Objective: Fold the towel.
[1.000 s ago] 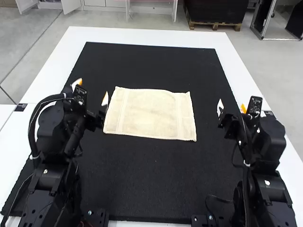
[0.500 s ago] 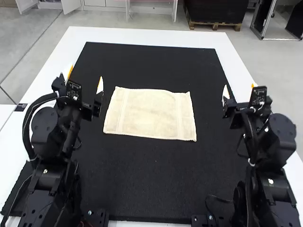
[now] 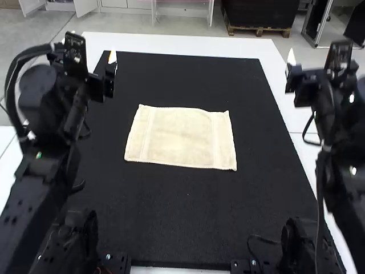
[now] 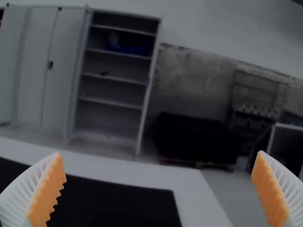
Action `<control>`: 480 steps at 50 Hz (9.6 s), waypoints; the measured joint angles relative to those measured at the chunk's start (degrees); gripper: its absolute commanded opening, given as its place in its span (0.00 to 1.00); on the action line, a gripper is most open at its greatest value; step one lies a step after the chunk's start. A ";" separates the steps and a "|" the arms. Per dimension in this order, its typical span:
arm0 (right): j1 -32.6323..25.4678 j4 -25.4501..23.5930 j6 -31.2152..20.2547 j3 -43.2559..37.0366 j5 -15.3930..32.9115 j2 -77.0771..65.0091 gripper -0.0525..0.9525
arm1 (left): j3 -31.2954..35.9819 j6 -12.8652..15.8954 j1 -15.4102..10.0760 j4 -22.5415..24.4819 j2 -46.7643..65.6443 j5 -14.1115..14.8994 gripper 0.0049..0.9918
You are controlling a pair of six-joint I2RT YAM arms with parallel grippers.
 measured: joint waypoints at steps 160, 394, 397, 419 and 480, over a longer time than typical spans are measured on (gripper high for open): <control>11.39 -22.99 8.92 65.35 -3.82 108.45 0.95 | 55.56 -16.50 -4.24 -14.99 104.37 -3.02 0.97; 7.69 -42.49 22.03 48.92 -16.15 93.59 0.04 | 37.64 -21.40 -2.16 -18.58 84.37 2.34 0.02; 7.69 -42.49 22.08 47.25 -16.15 92.37 0.04 | 36.89 -21.40 -2.16 -18.97 83.23 2.14 0.02; 7.69 -42.23 22.45 42.27 -16.35 86.55 0.04 | 28.68 -20.50 -2.16 -20.35 76.22 -0.44 0.02; 7.78 -38.77 24.90 26.40 -15.72 76.54 0.04 | 12.07 -14.08 -4.04 -20.70 60.39 -3.48 0.02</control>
